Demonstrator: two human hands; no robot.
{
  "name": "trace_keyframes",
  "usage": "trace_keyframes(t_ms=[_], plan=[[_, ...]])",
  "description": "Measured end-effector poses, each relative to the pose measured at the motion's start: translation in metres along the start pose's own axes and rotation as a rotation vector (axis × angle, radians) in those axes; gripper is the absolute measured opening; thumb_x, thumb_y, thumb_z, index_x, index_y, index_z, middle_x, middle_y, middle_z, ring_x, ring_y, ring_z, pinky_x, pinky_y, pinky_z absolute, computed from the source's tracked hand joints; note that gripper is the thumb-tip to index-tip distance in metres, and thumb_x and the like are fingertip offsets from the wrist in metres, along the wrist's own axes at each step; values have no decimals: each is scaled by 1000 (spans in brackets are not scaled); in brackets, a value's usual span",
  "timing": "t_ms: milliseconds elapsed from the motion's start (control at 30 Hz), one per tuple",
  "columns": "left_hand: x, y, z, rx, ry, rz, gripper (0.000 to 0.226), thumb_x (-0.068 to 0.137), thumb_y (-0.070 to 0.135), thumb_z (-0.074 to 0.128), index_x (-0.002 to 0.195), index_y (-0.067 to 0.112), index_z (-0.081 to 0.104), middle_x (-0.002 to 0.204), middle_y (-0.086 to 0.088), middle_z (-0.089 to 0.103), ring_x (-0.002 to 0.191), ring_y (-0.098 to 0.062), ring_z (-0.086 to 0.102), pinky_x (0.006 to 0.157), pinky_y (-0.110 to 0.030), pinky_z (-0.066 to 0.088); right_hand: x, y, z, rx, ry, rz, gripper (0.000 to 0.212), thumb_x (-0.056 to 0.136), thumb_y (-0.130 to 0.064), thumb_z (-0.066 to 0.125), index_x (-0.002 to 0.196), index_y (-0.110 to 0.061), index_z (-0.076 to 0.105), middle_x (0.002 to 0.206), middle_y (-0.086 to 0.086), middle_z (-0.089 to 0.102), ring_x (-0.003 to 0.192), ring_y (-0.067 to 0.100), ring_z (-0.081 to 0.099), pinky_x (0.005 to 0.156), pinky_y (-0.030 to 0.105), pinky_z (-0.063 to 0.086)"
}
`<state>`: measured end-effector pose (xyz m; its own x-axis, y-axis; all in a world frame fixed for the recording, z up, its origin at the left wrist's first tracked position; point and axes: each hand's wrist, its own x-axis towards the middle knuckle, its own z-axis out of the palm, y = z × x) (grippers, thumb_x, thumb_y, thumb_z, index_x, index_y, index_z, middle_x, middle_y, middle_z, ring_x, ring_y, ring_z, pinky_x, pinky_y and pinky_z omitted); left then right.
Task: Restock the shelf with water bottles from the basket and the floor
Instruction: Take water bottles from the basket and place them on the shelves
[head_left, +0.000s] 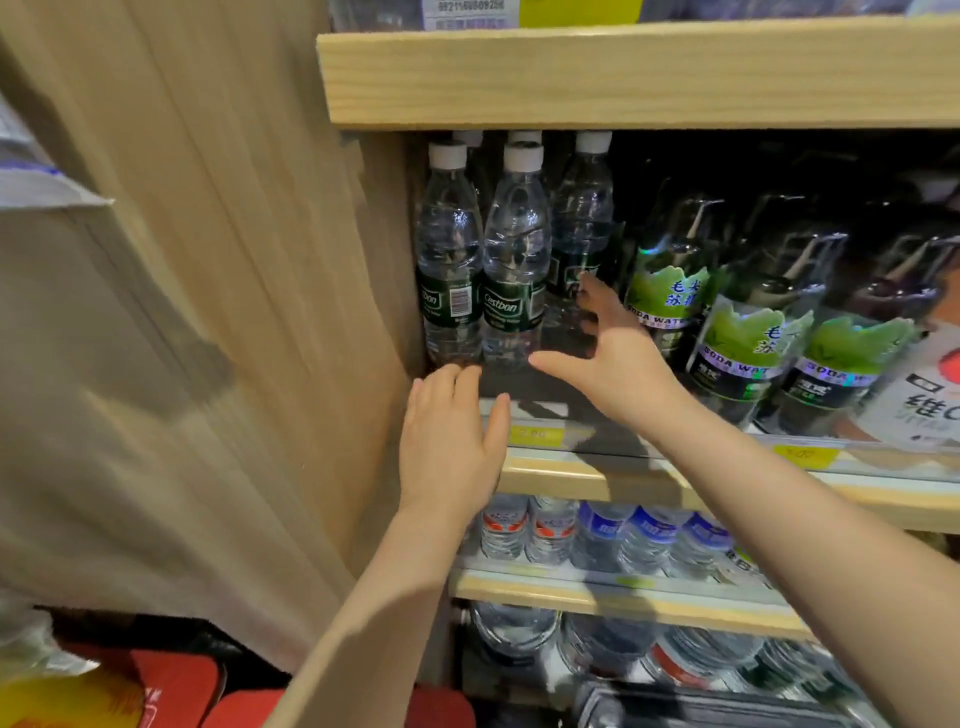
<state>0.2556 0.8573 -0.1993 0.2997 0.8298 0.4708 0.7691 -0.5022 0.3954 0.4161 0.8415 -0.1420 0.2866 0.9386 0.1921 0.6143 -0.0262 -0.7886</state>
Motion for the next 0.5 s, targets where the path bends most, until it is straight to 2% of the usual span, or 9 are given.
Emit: trace_keyframes(t_ms=[67,167,200,267,333,400,467,500], plan=[[-31,15,3,-109,18,99,45,91,40,38,121,10,54,124,-5,54,120,-23,46,109,-44,31,-48,15,-29,-27,4,-71,80,77,-29,72,142,-18,28,141,2,42,126,12,44,100,28,42],[-86,43,23,-199,59,178,40,86,31,49,116,6,56,124,-11,53,119,-26,44,105,-48,33,-124,61,-66,-24,-25,-70,62,79,-25,70,133,-23,40,126,-7,52,112,-3,51,91,15,45],[-104,53,34,-202,84,193,39,85,28,51,115,5,55,123,-14,53,118,-28,44,105,-48,33,-147,83,-74,-27,-39,-38,59,79,-25,70,130,-25,42,122,-9,53,110,-5,51,90,13,45],[-140,72,59,-247,48,209,35,86,26,50,114,5,55,120,-15,54,115,-29,48,103,-43,35,-188,130,-86,-37,-91,64,54,79,-25,70,125,-31,43,120,-9,55,110,-3,52,92,18,46],[-179,87,91,-342,-110,172,34,89,28,46,116,7,54,117,-12,55,110,-24,51,97,-29,38,-226,181,-90,-4,-143,229,51,78,-31,69,122,-34,43,121,-9,55,111,3,53,94,26,46],[-220,99,126,-350,-329,102,38,91,34,41,119,12,53,119,-7,55,100,-19,57,85,-22,44,-262,232,-87,-5,-216,344,49,78,-36,67,122,-34,45,121,-12,54,109,3,54,92,23,44],[-260,107,162,-288,-547,55,41,92,40,37,125,19,51,124,1,53,79,-8,60,68,-13,43,-297,281,-79,64,-309,476,37,83,-20,67,116,-29,53,113,-9,55,93,-3,58,78,11,47],[-280,110,182,-263,-648,31,40,93,40,38,128,23,48,128,6,50,78,-4,59,68,-9,39,-315,304,-75,-12,-369,498,30,83,-14,67,108,-27,58,106,-6,57,83,-1,60,67,9,49]])
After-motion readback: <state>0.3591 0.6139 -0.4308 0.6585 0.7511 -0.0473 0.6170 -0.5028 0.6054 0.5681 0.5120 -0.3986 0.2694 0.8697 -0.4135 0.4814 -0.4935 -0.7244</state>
